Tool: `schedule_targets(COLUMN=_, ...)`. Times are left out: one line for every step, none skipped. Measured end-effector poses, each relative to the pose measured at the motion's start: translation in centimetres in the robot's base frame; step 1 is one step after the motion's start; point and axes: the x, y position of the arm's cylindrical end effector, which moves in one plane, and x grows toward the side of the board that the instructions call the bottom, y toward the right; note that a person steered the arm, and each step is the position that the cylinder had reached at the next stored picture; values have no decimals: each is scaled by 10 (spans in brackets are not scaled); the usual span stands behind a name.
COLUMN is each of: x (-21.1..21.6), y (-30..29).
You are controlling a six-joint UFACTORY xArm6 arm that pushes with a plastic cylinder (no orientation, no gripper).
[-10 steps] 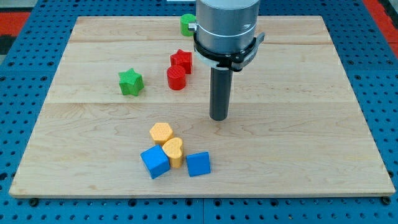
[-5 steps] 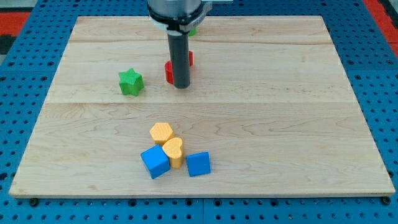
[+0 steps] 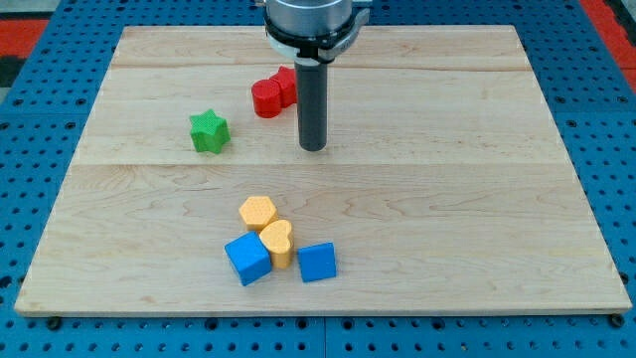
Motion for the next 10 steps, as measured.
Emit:
schedule_targets(x=3, y=-6)
schedule_targets(x=18, y=-5)
schedule_targets(x=64, y=-40)
schedule_targets(x=76, y=-78)
schedule_targets(x=49, y=-124)
schedule_targets(x=22, y=-143)
schedule_targets(x=-5, y=-115)
schedule_targets(x=-36, y=-97)
schedule_targets(x=-45, y=-39)
schedule_targets(x=-56, y=-11)
